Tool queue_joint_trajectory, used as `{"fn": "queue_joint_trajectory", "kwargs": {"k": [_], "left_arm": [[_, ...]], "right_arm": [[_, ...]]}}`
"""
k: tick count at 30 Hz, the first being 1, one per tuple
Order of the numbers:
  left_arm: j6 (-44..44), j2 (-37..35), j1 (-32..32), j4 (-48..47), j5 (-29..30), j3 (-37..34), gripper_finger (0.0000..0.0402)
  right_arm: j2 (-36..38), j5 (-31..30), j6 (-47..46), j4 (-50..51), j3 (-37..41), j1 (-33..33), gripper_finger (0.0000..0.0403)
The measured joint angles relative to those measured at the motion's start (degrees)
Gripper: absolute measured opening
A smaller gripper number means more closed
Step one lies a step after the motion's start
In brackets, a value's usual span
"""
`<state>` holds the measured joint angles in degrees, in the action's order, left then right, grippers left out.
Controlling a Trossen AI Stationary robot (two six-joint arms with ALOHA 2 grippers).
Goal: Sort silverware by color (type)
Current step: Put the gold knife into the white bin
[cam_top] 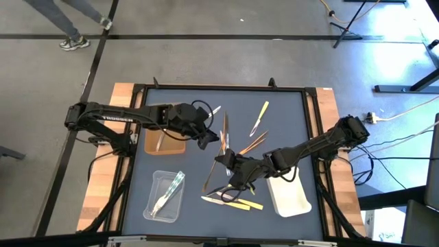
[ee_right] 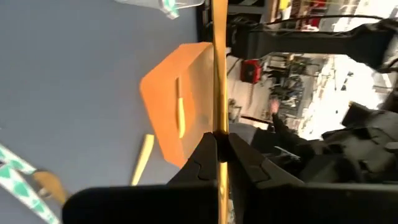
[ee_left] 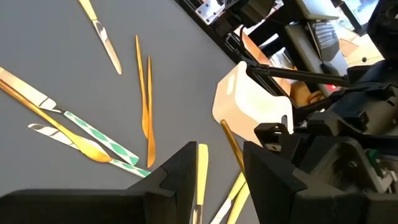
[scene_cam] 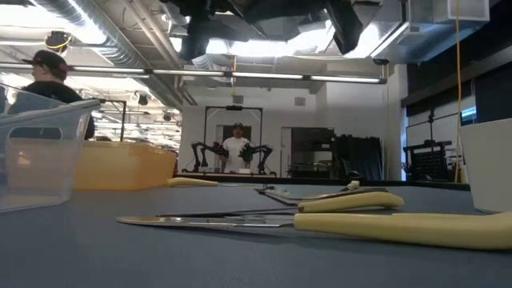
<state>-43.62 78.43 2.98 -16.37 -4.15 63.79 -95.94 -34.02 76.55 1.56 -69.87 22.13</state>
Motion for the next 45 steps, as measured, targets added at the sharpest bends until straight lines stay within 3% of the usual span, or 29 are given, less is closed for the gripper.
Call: {"fn": "queue_joint_trajectory", "kwargs": {"k": [17,45], "left_arm": [[-1.8,0.0,-3.4,2.5,0.6,0.0,0.0125],[-3.0,0.0,-3.9,3.3,0.1,0.0,0.0125]], "right_arm": [[0.0,0.0,5.6,-5.2,0.0,0.0,0.0003],[0.0,0.0,9.5,-11.5,0.0,-1.2,0.0003]]}}
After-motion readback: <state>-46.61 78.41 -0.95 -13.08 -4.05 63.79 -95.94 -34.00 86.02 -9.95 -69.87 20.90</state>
